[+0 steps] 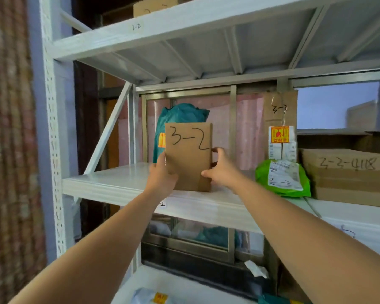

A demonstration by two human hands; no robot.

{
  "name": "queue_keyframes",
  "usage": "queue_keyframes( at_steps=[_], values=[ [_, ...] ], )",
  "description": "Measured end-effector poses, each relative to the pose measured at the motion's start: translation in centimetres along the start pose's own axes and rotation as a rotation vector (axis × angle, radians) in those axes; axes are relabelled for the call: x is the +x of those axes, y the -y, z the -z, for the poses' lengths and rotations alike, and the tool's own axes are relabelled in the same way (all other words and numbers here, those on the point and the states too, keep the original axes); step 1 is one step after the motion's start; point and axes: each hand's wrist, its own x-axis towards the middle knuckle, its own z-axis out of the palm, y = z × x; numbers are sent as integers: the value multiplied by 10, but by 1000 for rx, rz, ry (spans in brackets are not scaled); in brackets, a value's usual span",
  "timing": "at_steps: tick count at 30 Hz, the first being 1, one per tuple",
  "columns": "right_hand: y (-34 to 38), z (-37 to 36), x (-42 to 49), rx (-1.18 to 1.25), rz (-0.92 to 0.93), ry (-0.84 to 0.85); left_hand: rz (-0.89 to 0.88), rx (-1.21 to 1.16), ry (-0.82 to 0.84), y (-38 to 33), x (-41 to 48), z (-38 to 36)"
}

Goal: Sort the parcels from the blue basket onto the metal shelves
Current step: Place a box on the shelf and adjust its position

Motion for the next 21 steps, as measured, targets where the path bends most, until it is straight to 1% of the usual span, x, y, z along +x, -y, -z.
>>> queue_keyframes(
  at_steps=[2, 5, 7, 12, 14, 16, 19, 21],
  values=[
    [2, -9, 17, -64, 16, -15, 41, 60, -54, 4, 12, -1],
    [3, -19, 35, -137, 52, -8, 58, 58, -134, 14, 27, -6],
    [3, -27, 43, -142, 62, 7, 64, 53, -172, 22, 32, -10],
    [-2, -38, 56, -155, 80, 49, 193, 23, -244, 25, 43, -14],
    [-4, -41, 58, -145, 77, 79, 204, 53, -265, 25, 44, -14],
    [-6, -43, 58, -179, 81, 88, 180, 144, -275, 28, 42, -14],
    [-10, -45, 55, -249, 91, 68, 78, 460, -299, 35, 39, -19],
    [-12, -46, 52, -298, 105, 53, 52, 563, -299, 37, 39, -21]
  ],
)
